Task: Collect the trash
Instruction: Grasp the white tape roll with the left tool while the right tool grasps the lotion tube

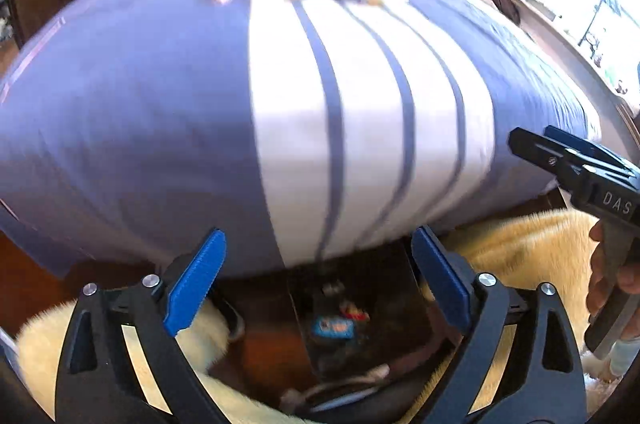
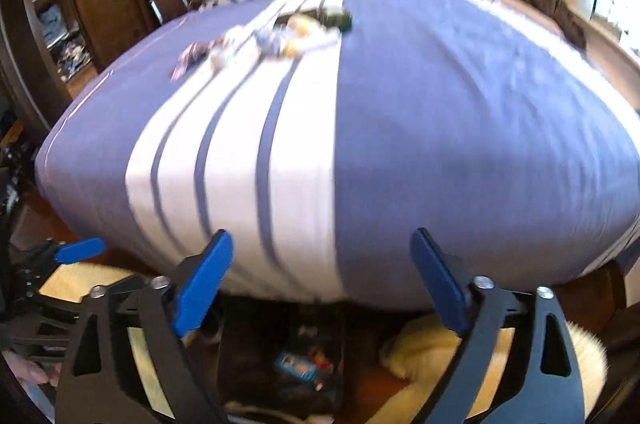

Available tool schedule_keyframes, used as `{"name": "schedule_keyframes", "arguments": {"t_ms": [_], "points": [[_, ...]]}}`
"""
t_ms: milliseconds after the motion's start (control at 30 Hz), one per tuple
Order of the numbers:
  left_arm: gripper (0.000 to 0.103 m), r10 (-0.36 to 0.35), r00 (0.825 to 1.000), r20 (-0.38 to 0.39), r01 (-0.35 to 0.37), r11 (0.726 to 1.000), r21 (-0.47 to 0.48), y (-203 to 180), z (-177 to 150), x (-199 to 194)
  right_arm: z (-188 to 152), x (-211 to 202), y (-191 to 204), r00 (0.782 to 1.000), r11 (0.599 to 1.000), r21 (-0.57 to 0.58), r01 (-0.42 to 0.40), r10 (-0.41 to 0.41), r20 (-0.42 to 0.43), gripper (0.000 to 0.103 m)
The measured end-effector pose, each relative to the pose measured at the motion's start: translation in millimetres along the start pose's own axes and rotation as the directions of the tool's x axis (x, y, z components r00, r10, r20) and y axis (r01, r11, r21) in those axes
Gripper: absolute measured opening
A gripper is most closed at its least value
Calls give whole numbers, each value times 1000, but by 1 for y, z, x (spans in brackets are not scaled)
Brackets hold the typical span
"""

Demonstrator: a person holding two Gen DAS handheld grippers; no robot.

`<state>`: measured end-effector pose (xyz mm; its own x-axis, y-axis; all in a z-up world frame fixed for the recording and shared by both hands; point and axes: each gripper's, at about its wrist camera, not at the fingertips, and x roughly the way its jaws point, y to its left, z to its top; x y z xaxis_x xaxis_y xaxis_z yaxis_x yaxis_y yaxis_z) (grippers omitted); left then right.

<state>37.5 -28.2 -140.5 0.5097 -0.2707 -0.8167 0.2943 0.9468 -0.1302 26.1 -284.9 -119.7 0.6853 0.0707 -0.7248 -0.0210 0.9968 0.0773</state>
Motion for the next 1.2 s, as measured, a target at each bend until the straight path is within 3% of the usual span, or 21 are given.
{"name": "schedule_keyframes", "arguments": {"t_ms": [333,600,833,967,1033,1100,1200], "points": [[91,68,996,59,-65,996,-56,34,79,25,83,54,-4,999,999,-33,34,-33,23,94],[91,93,994,65,-90,995,-42,44,131,55,121,116,8,998,996,-77,38,-41,-41,94],[91,103,993,63,-101,995,-24,45,153,77,140,148,16,996,992,-117,49,-58,-66,93],[91,93,994,65,-93,996,-10,40,165,86,147,156,20,996,989,-144,37,-47,-69,82],[90,82,994,67,-82,997,-5,37,172,90,149,155,20,997,989,-144,34,-43,-62,69],[90,70,995,72,-70,998,0,33,180,96,149,153,16,998,991,-129,23,-31,-60,69],[78,56,996,76,-56,998,1,29,191,104,149,150,11,998,992,-121,37,-43,-50,69]]}}
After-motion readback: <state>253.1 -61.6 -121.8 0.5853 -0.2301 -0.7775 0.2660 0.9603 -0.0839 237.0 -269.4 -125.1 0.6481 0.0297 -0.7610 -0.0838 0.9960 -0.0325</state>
